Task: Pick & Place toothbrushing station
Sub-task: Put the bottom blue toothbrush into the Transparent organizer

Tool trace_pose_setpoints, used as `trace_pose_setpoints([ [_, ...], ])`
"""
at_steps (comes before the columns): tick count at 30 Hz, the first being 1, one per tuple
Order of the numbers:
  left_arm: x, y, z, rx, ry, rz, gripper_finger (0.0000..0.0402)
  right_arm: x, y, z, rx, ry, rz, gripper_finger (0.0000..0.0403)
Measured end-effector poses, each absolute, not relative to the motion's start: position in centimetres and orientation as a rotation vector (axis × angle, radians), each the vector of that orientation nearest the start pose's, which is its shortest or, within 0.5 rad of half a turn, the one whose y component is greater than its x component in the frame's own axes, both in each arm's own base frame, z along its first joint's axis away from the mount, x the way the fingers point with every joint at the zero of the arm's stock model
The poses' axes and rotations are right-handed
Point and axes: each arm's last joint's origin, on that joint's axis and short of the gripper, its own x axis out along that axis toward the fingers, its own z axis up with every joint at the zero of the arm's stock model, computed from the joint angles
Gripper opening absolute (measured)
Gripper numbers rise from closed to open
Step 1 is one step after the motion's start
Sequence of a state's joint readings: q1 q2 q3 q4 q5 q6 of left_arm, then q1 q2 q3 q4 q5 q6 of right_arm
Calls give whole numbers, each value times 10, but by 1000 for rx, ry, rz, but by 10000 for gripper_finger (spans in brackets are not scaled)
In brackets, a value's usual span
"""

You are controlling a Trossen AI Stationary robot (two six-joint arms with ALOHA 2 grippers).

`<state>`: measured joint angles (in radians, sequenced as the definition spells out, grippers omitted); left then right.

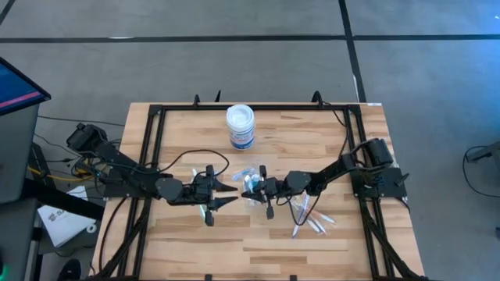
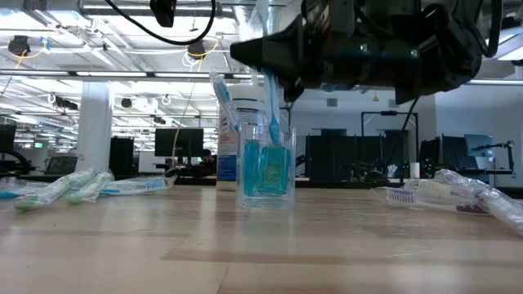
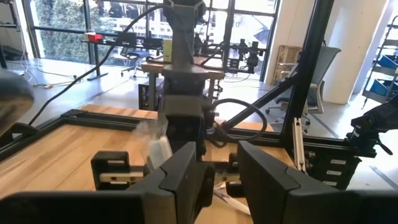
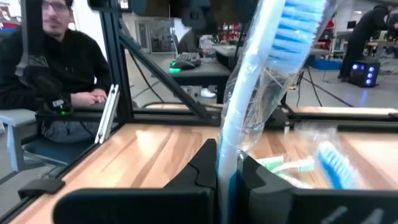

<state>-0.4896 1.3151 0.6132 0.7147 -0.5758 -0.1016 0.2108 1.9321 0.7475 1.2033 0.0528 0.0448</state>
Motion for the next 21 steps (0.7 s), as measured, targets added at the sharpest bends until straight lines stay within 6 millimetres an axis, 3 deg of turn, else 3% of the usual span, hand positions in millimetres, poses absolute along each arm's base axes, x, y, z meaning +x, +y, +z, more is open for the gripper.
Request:
trace_pose_setpoints([
  [21,247,-114,248,-108,-15,86,111,351,72,143,39,23,155,2],
])
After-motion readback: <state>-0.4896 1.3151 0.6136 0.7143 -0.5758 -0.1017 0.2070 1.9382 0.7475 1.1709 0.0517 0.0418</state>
